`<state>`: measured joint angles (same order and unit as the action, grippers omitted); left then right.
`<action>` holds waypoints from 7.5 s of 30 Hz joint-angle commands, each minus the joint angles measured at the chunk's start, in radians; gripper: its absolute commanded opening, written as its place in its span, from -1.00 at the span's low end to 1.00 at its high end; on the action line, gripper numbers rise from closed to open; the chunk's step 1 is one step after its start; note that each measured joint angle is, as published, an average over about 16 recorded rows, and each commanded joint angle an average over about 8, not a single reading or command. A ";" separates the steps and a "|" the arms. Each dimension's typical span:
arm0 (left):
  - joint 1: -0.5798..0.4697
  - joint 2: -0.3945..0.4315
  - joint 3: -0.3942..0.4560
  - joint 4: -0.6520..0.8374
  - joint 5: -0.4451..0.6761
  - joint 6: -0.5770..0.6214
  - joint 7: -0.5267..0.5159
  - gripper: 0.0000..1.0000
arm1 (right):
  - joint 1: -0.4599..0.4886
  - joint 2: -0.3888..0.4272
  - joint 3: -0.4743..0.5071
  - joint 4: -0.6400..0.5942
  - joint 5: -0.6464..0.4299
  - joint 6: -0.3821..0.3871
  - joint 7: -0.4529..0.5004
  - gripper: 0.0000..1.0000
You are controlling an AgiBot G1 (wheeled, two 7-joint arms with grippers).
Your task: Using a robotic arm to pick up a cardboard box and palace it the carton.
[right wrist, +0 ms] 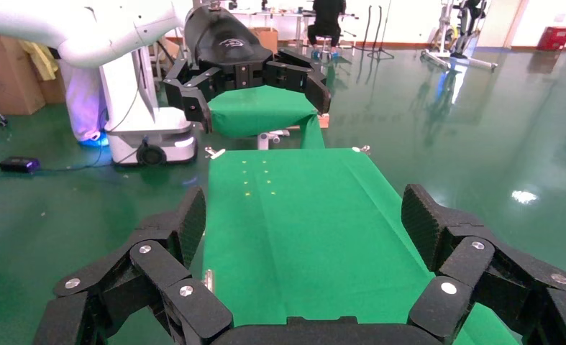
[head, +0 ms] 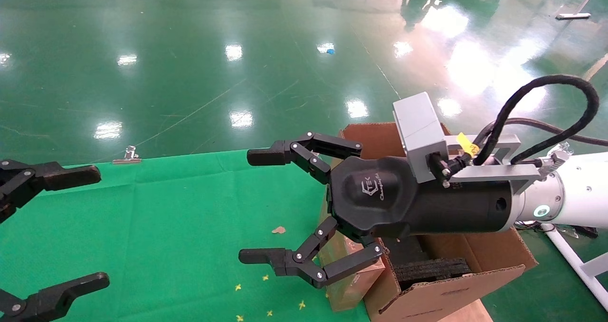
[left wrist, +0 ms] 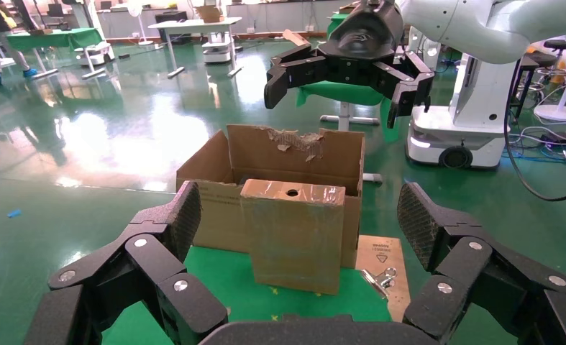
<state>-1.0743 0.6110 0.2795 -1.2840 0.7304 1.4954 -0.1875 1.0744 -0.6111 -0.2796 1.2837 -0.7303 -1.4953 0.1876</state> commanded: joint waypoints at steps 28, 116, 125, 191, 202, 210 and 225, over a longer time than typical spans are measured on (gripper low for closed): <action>-0.001 0.000 0.001 0.001 -0.001 0.000 0.001 1.00 | 0.237 -0.091 -0.252 0.070 -0.459 -0.022 0.229 1.00; -0.002 -0.003 0.008 0.001 -0.005 -0.003 0.004 1.00 | 1.044 -0.309 -1.385 -0.274 -0.611 0.004 1.399 0.72; -0.002 -0.003 0.008 0.001 -0.005 -0.003 0.004 0.39 | 1.024 -0.335 -1.399 -0.274 -0.632 0.013 1.406 -1.00; -0.003 -0.005 0.012 0.001 -0.008 -0.005 0.006 1.00 | 1.204 -0.009 -1.319 -0.569 -0.763 0.098 1.028 -1.00; -0.003 -0.005 0.013 0.001 -0.009 -0.005 0.007 1.00 | 1.071 -0.036 -1.356 -0.713 -0.750 0.097 1.007 -1.00; -0.003 -0.005 0.014 0.001 -0.009 -0.005 0.007 1.00 | 1.000 -0.079 -1.366 -0.818 -0.743 0.119 0.970 -1.00; -0.004 -0.006 0.015 0.001 -0.010 -0.006 0.007 1.00 | 0.817 -0.148 -1.347 -1.000 -0.683 0.235 0.893 -1.00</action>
<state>-1.0779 0.6054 0.2941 -1.2829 0.7207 1.4898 -0.1800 1.8913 -0.7601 -1.6258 0.2885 -1.4124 -1.2612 1.0797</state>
